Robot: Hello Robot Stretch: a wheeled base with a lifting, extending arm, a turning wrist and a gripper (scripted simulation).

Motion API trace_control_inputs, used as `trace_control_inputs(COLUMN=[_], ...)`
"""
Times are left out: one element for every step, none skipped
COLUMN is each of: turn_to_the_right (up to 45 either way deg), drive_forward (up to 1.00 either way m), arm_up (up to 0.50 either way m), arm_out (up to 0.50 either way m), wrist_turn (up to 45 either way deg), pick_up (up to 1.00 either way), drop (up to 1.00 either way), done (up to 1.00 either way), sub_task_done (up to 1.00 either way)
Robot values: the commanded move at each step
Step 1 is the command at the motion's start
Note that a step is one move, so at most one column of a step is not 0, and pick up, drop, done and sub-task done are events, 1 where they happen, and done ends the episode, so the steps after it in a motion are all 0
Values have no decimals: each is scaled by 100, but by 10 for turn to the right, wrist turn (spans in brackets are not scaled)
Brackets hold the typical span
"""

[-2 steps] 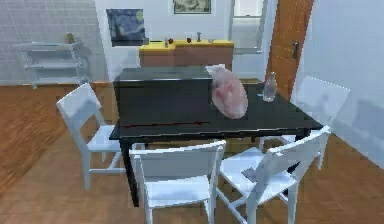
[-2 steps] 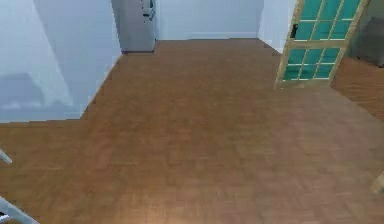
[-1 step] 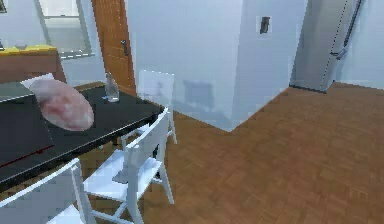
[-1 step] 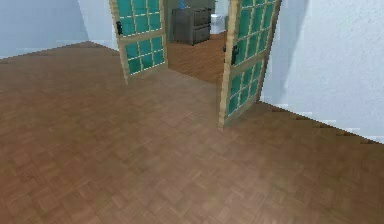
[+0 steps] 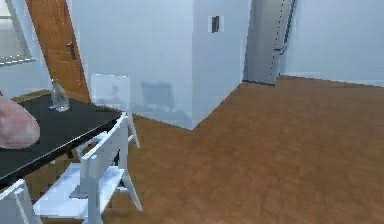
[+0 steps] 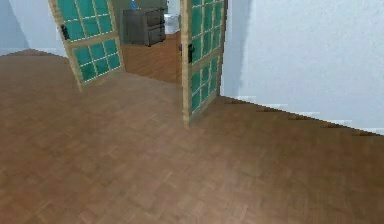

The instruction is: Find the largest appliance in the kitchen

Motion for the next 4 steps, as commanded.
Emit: trace_control_inputs(turn_to_the_right=[0, -450, 450, 270], drive_forward=[35, 0, 0, 0], arm_up=[0, 0, 0, 0], arm_out=[0, 0, 0, 0], wrist_turn=[0, 0, 0, 0], pick_up=[0, 0, 0, 0], drop=[0, 0, 0, 0], done=[0, 0, 0, 0], sub_task_done=[0, 0, 0, 0])
